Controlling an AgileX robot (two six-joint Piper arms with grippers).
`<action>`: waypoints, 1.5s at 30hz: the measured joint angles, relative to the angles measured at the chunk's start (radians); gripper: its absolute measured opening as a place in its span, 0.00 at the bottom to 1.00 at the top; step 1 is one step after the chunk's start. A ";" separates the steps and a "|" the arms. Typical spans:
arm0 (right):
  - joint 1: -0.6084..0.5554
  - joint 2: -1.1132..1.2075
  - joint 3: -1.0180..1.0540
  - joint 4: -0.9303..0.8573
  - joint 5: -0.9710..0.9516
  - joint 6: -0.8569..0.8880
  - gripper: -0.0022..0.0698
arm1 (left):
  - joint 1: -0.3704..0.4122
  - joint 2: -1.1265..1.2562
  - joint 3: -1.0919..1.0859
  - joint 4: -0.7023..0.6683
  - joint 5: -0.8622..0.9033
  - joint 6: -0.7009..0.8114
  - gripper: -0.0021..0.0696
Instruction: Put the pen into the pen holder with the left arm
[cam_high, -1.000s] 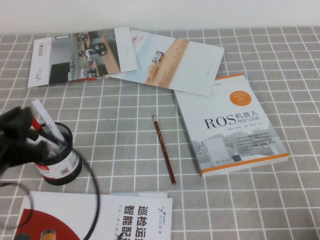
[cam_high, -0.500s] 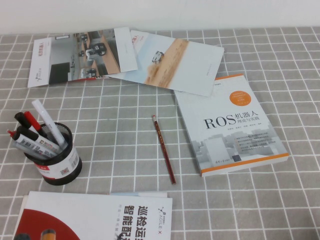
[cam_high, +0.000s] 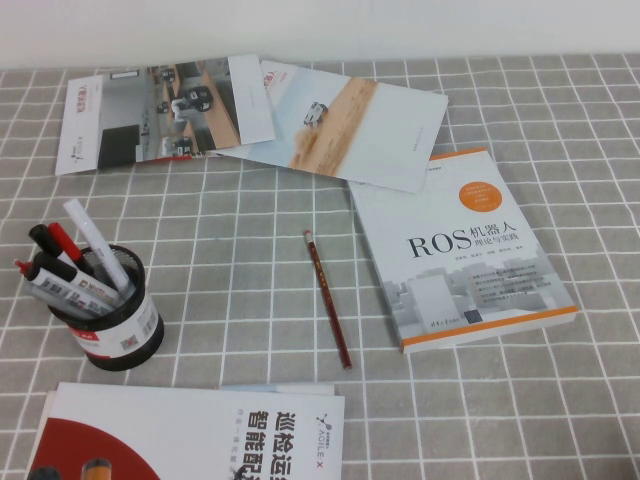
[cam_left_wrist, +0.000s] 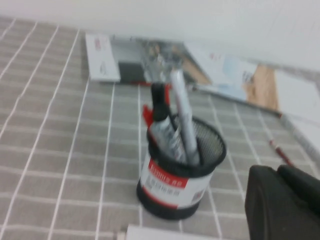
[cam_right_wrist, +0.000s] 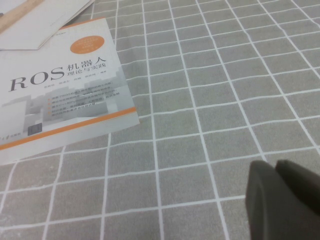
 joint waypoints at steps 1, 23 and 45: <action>0.000 0.000 0.000 0.000 0.000 0.000 0.01 | 0.000 0.000 0.000 0.001 0.015 0.000 0.03; 0.000 0.000 0.000 0.000 0.000 0.000 0.01 | 0.217 -0.117 0.381 -0.298 -0.437 0.369 0.03; 0.000 0.000 0.000 0.000 0.001 0.000 0.01 | 0.218 -0.117 0.384 -0.178 -0.214 0.334 0.02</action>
